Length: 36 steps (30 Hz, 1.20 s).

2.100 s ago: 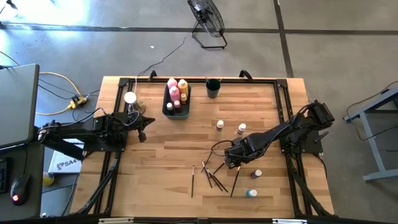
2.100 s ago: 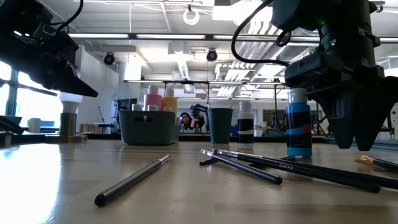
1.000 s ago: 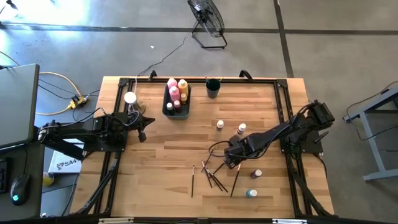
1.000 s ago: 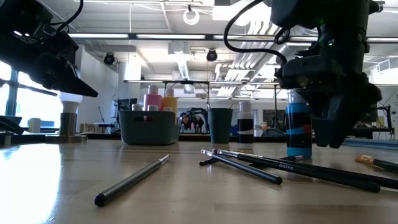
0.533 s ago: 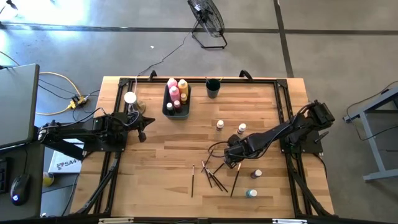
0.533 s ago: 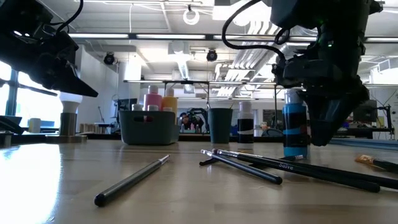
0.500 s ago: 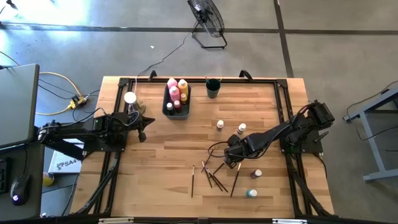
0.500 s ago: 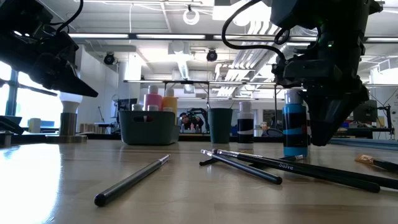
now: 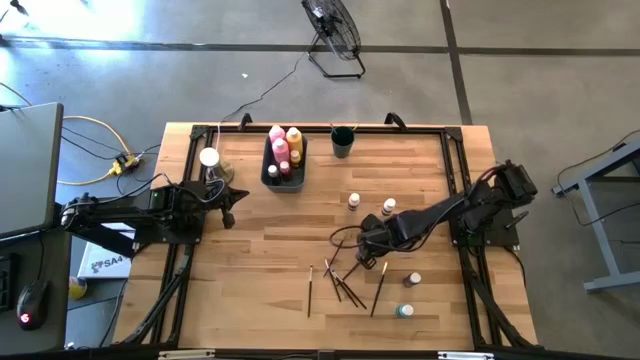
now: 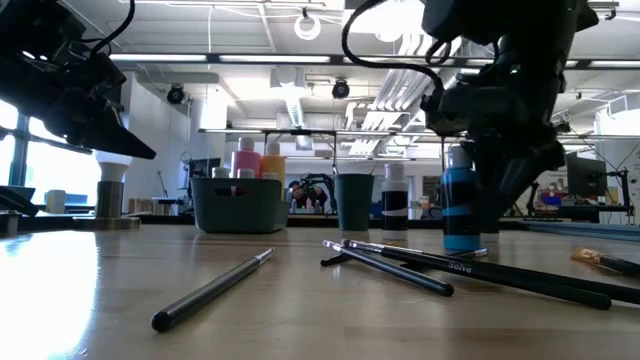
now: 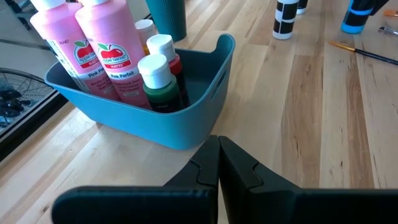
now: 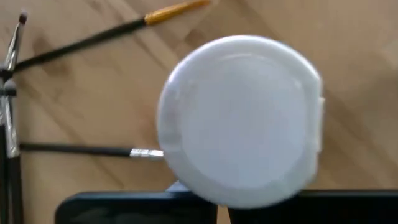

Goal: Pick & Place Paint Supplies
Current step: Adjust the paint bottles

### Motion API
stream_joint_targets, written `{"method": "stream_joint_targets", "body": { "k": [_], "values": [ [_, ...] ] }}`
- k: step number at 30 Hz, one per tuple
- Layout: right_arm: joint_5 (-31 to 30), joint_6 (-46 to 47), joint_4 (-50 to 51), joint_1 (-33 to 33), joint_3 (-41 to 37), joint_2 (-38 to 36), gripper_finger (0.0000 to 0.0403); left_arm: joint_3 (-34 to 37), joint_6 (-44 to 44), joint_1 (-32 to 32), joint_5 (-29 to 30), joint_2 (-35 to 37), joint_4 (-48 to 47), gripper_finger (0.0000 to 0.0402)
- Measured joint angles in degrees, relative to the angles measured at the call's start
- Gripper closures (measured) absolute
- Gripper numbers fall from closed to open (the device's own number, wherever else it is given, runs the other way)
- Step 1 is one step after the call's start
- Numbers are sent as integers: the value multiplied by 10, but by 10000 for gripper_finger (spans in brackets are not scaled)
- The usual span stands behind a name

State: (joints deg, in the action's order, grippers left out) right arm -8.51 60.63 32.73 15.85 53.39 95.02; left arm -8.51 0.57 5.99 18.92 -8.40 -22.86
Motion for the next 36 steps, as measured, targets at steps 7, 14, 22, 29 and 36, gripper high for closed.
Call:
{"method": "stream_joint_targets", "body": {
  "k": [7, 14, 22, 29, 36],
  "values": [
    [-27, -29, -4, -22, 0, 4, 399, 0, 0, 0, 0, 0, -1, 402],
    [-19, -56, -51, -43, 0, 50, 399, 0, 0, 0, 0, 0, -3, 402],
    [-50, -65, -72, -47, 0, 60, 399, 0, -1, 0, 0, 0, -4, 402],
    [-82, -65, -91, -55, 0, 59, 400, 0, -1, 0, 2, 0, -4, 402],
    [-95, -69, -110, -67, 0, 59, 400, 0, -1, 0, 3, 0, -4, 402]
  ]
}}
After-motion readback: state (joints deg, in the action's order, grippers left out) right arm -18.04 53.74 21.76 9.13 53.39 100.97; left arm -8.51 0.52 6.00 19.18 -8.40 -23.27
